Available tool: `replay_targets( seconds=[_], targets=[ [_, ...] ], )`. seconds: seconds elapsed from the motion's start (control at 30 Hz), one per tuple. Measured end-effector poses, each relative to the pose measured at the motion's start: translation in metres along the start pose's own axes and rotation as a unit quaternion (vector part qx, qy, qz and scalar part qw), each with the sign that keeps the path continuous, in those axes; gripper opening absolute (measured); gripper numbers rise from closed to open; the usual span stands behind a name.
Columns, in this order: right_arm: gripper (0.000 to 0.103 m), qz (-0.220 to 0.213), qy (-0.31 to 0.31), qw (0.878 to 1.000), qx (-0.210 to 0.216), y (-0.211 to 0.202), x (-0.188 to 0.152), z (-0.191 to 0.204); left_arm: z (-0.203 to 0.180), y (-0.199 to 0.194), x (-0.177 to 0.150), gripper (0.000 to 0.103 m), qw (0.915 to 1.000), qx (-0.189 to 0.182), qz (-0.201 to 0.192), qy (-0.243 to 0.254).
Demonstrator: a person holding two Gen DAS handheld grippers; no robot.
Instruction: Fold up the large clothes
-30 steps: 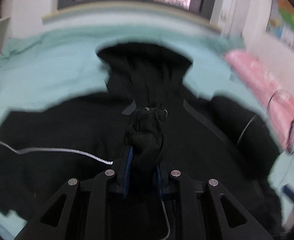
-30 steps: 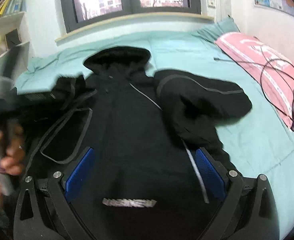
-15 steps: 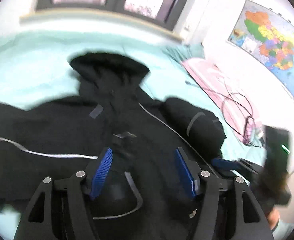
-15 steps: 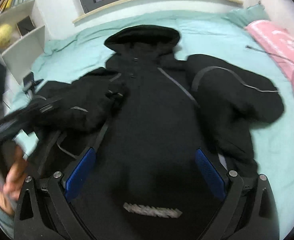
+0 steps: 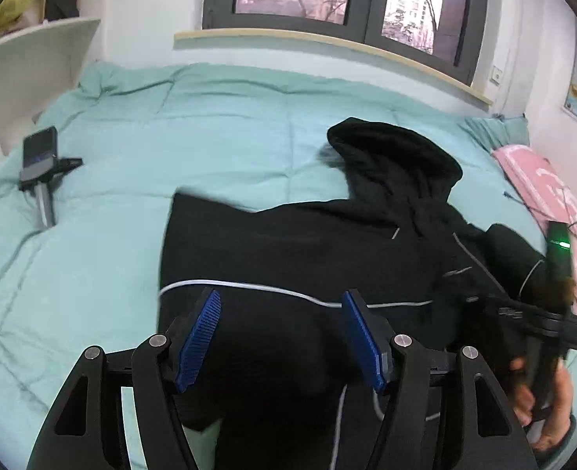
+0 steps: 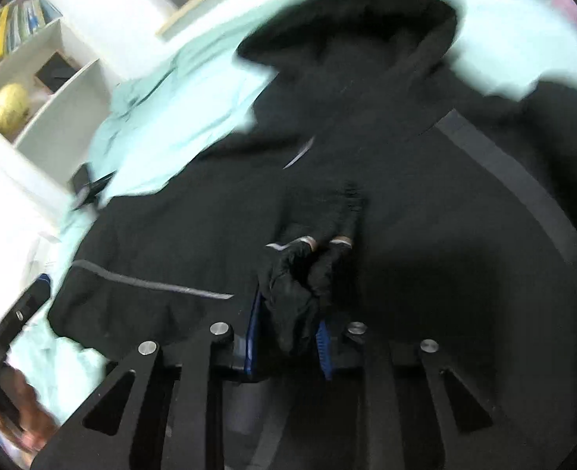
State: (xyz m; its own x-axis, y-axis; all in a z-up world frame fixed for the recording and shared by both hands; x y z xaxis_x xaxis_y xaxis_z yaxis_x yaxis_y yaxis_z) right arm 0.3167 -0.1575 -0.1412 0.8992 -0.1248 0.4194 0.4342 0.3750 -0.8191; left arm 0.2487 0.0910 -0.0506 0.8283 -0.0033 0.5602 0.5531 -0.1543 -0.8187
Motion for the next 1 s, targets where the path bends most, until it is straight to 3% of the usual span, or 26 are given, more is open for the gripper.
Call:
replay_targets(
  seconds=[0.1, 0.13, 0.17, 0.27, 0.33, 0.37, 0.47, 0.57, 0.67, 0.73, 0.8, 0.93, 1.0],
  targets=[
    [0.026, -0.052, 0.01, 0.995, -0.087, -0.046, -0.004, -0.026, -0.017, 0.009, 0.004, 0.066, 0.9998, -0.014, 0.006, 0.011],
    [0.026, -0.078, 0.015, 0.985, -0.151, -0.067, -0.007, -0.04, -0.025, 0.013, 0.005, 0.066, 0.9996, -0.02, 0.01, 0.02],
    [0.026, -0.089, 0.019, 0.98, -0.176, -0.079, -0.009, -0.051, -0.035, 0.02, 0.005, 0.066, 0.9991, -0.026, 0.017, 0.03],
    [0.025, -0.065, 0.024, 0.98, -0.188, -0.087, -0.014, -0.078, -0.063, 0.069, 0.0, 0.066, 0.995, -0.022, 0.085, 0.047],
    [0.024, -0.038, 0.007, 0.975, -0.217, -0.074, -0.021, -0.083, -0.072, 0.103, -0.008, 0.066, 0.9892, 0.01, 0.136, 0.054],
    [0.024, -0.026, 0.002, 0.974, -0.225, -0.066, -0.024, -0.085, -0.075, 0.117, -0.015, 0.066, 0.9874, 0.03, 0.144, 0.057],
    [0.024, 0.011, 0.008, 0.977, -0.215, -0.038, -0.029, -0.099, -0.078, 0.109, -0.019, 0.066, 0.9901, 0.033, 0.124, 0.058],
    [0.027, 0.015, -0.008, 0.979, -0.202, -0.039, -0.03, -0.097, -0.088, 0.085, -0.013, 0.066, 0.9927, 0.001, 0.109, 0.051],
    [0.035, -0.005, -0.011, 0.988, -0.155, -0.077, -0.043, -0.091, -0.117, 0.055, -0.006, 0.066, 0.9948, -0.02, 0.068, 0.073],
    [0.054, -0.04, -0.017, 0.993, -0.109, -0.115, -0.054, -0.084, -0.15, 0.037, 0.001, 0.066, 0.9939, -0.042, 0.042, 0.093],
    [0.059, -0.076, -0.024, 0.993, -0.086, -0.15, -0.061, -0.08, -0.182, 0.032, 0.006, 0.066, 0.9916, -0.066, 0.029, 0.107],
    [0.06, -0.114, -0.005, 0.989, -0.095, -0.203, -0.062, -0.101, -0.235, 0.059, 0.008, 0.066, 0.9876, -0.099, 0.04, 0.115],
    [0.061, -0.12, 0.019, 0.988, -0.096, -0.221, -0.062, -0.127, -0.258, 0.095, 0.007, 0.066, 0.985, -0.102, 0.072, 0.12]
  ],
)
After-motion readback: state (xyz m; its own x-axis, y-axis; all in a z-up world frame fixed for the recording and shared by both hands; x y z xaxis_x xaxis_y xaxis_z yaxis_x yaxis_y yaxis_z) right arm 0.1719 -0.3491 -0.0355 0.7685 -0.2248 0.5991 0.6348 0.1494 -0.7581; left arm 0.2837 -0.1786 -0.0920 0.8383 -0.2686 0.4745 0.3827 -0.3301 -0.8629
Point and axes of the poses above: each gripper's, at about its wrist camera, not at the fingertips, and y roughly the way its jaws point, z to its left, x to its top, the point moved 1 cm from there along y, roughly the way its jaws point, and after that the axes turned 11 degrees about z, right-handed, at the moved point
